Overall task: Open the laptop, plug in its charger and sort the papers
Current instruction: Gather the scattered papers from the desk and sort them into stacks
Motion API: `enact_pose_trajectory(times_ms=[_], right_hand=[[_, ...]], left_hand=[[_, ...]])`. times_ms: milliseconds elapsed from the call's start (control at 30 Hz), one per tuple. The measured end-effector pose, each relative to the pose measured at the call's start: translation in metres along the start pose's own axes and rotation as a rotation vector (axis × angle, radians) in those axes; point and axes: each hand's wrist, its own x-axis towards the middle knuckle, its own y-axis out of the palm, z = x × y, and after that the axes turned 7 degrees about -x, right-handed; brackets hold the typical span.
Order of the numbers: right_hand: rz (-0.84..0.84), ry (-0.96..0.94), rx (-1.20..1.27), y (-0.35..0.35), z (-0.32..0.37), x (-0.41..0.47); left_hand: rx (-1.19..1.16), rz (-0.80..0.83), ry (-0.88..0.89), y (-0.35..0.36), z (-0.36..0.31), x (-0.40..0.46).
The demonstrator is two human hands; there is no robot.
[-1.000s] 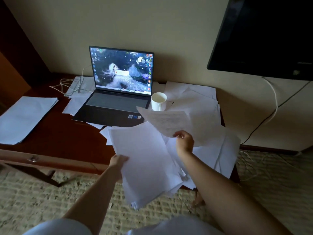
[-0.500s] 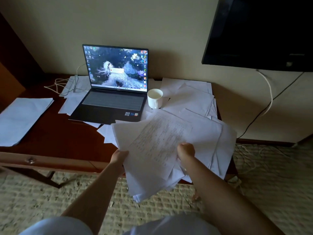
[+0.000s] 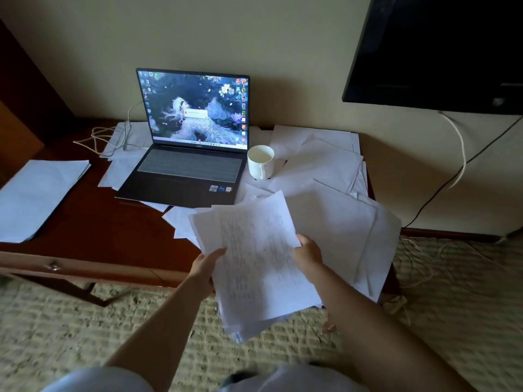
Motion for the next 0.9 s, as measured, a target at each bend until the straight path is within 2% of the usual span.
enact_pose_trajectory(times_ms=[133, 233, 333, 433, 533, 667, 733, 833, 900], right_hand=[[0.015, -0.061, -0.099, 0.022, 0.012, 0.001], [-0.135, -0.017, -0.307, 0.020, 0.012, 0.000], [-0.328, 0.207, -0.353, 0.002, -0.002, -0.005], [-0.312, 0.468, -0.279, -0.018, -0.018, -0.008], [-0.286, 0.558, -0.182, -0.028, -0.029, -0.005], [-0.316, 0.502, -0.003, -0.034, -0.040, -0.003], [-0.347, 0.443, -0.069, -0.037, -0.042, -0.007], [-0.514, 0.308, -0.304, -0.046, -0.041, -0.012], [-0.671, 0.133, -0.258, -0.050, -0.040, -0.013]], left_hand=[[0.054, -0.016, -0.038, 0.004, 0.005, 0.001], [0.098, -0.007, -0.044, 0.002, 0.007, 0.003], [0.202, -0.040, 0.035, 0.006, 0.008, 0.006], [0.297, -0.043, 0.104, 0.015, 0.004, 0.001], [0.319, -0.033, 0.133, 0.020, 0.003, 0.002], [0.380, -0.011, 0.140, 0.029, 0.006, 0.004], [0.389, -0.013, 0.140, 0.032, 0.007, 0.003], [0.389, -0.019, 0.137, 0.033, 0.010, 0.003], [0.397, -0.037, 0.137, 0.031, 0.009, 0.005]])
